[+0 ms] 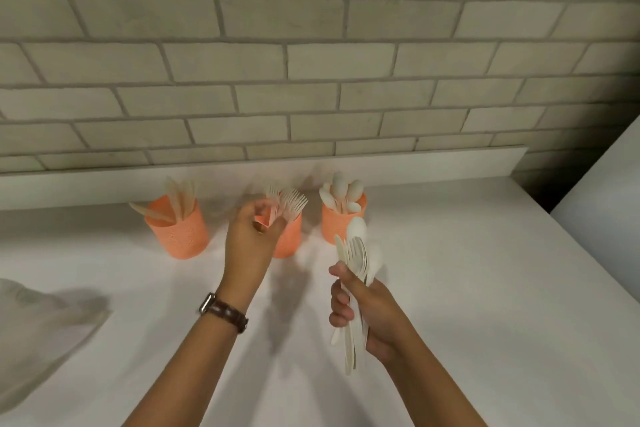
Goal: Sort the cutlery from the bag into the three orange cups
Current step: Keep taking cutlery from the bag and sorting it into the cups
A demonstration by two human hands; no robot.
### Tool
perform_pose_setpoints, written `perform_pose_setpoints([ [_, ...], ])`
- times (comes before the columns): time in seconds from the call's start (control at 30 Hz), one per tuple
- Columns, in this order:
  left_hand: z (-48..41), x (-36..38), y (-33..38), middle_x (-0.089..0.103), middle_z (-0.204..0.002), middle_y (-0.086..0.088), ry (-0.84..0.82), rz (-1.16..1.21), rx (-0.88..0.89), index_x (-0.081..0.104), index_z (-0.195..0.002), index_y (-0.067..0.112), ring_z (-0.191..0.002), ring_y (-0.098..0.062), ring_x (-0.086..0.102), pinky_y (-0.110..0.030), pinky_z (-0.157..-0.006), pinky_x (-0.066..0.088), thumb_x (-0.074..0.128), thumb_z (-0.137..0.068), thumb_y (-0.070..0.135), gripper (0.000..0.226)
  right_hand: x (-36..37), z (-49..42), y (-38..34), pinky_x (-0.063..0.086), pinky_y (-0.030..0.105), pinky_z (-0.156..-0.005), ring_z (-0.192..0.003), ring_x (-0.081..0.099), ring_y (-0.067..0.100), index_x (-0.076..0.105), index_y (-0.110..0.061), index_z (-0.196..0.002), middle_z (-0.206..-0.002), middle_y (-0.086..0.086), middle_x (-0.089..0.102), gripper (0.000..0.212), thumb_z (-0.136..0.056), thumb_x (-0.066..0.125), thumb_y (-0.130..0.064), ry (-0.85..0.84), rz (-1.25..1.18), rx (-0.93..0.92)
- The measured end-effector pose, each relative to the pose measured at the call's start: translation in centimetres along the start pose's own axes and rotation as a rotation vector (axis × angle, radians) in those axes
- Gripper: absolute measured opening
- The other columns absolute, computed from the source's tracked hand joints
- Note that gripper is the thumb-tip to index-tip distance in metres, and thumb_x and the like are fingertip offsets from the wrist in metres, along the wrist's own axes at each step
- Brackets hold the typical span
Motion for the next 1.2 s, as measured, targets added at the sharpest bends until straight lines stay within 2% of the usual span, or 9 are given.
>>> perform_pose_setpoints([
  [0.13,7.5,1.9,2.2,0.065,-0.078,0.001,-0.303,0.099,0.017,0.068,-0.072,0.024,-0.058,-0.005,0.049,-0.013,-0.058,0.041,0.073,-0.076,0.013,0.013,0.3,-0.3,0.6,0.036,0.023,-0.043,-0.041,0.038,0.011,0.054,-0.001,-0.109,-0.054,0.002,0.044,0.057,-0.079,0.056,-0.049,0.008,-0.098,0.007],
  [0.2,9.9,2.4,2.1,0.065,-0.077,0.004,-0.355,0.098,0.002,0.07,-0.074,0.026,-0.056,-0.002,0.051,-0.012,-0.058,0.041,0.076,-0.073,0.013,0.014,0.6,-0.2,0.8,0.046,0.026,-0.048,-0.048,0.054,0.013,0.055,-0.002,-0.112,-0.059,0.004,0.059,0.058,-0.082,0.051,-0.051,0.008,-0.129,0.003],
  [0.27,11.2,2.5,2.2,0.062,-0.076,0.009,-0.335,-0.001,0.047,0.069,-0.077,0.031,-0.062,-0.002,0.051,-0.007,-0.059,0.038,0.078,-0.07,0.019,0.016,0.8,0.1,0.9,0.055,0.028,-0.058,-0.061,0.066,0.014,0.058,-0.006,-0.113,-0.067,0.005,0.067,0.054,-0.083,0.048,-0.05,0.012,-0.151,-0.002],
  [0.4,11.5,1.7,2.9,0.058,-0.079,0.015,-0.229,-0.193,0.131,0.064,-0.084,0.035,-0.075,0.002,0.052,-0.005,-0.06,0.038,0.075,-0.071,0.031,0.018,1.9,0.6,1.0,0.054,0.033,-0.078,-0.072,0.067,0.016,0.056,-0.007,-0.12,-0.073,0.006,0.066,0.057,-0.079,0.05,-0.046,-0.047,-0.254,-0.025],
  [0.53,11.2,1.0,3.9,0.059,-0.076,0.015,-0.209,-0.336,0.181,0.067,-0.086,0.034,-0.071,0.001,0.054,-0.005,-0.06,0.036,0.068,-0.075,0.032,0.011,2.1,1.1,1.1,0.054,0.032,-0.08,-0.085,0.067,0.02,0.055,-0.007,-0.124,-0.09,0.011,0.068,0.057,-0.083,0.047,-0.047,-0.08,-0.228,-0.036],
  [0.63,10.7,0.6,3.6,0.061,-0.069,0.014,-0.226,-0.315,0.109,0.065,-0.077,0.034,-0.065,-0.003,0.057,-0.012,-0.061,0.041,0.065,-0.074,0.026,0.009,2.3,1.6,0.7,0.056,0.035,-0.083,-0.101,0.068,0.026,0.058,-0.008,-0.122,-0.109,0.016,0.07,0.046,-0.093,0.04,-0.041,-0.117,-0.191,-0.061],
  [0.8,9.6,0.9,1.4,0.063,-0.065,0.007,-0.333,-0.01,-0.188,0.068,-0.078,0.02,-0.052,0.001,0.057,-0.023,-0.062,0.055,0.067,-0.076,0.009,0.011,1.5,1.4,0.9,0.047,0.047,-0.1,-0.109,0.064,0.032,0.061,-0.009,-0.119,-0.115,0.019,0.068,0.042,-0.095,0.041,-0.038,-0.064,-0.127,-0.075],
  [0.97,8.1,-0.3,0.8,0.063,-0.066,-0.005,-0.31,0.177,-0.286,0.065,-0.076,0.011,-0.048,-0.006,0.056,-0.023,-0.055,0.055,0.063,-0.081,0.001,0.012,0.5,1.0,0.7,0.056,0.032,-0.067,-0.069,0.062,0.023,0.06,-0.007,-0.112,-0.078,0.012,0.062,0.036,-0.097,0.044,-0.035,-0.038,-0.196,-0.028],
  [1.2,2.3,-3.3,1.8,0.065,-0.059,0.002,-0.121,0.202,-0.173,0.064,-0.08,0.007,-0.044,-0.003,0.055,-0.022,-0.051,0.054,0.068,-0.081,0.009,0.004,0.0,-0.5,0.1,0.04,0.024,-0.049,-0.051,0.043,0.013,0.057,-0.008,-0.105,-0.068,0.006,0.05,0.026,-0.097,0.041,-0.027,-0.038,-0.26,-0.058],
])
Point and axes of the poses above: each hand's wrist, its own z-axis away from the middle knuckle, its own x-axis out of the palm, y = z × x, the point moved 8 cm from there along -z, towards the middle knuckle
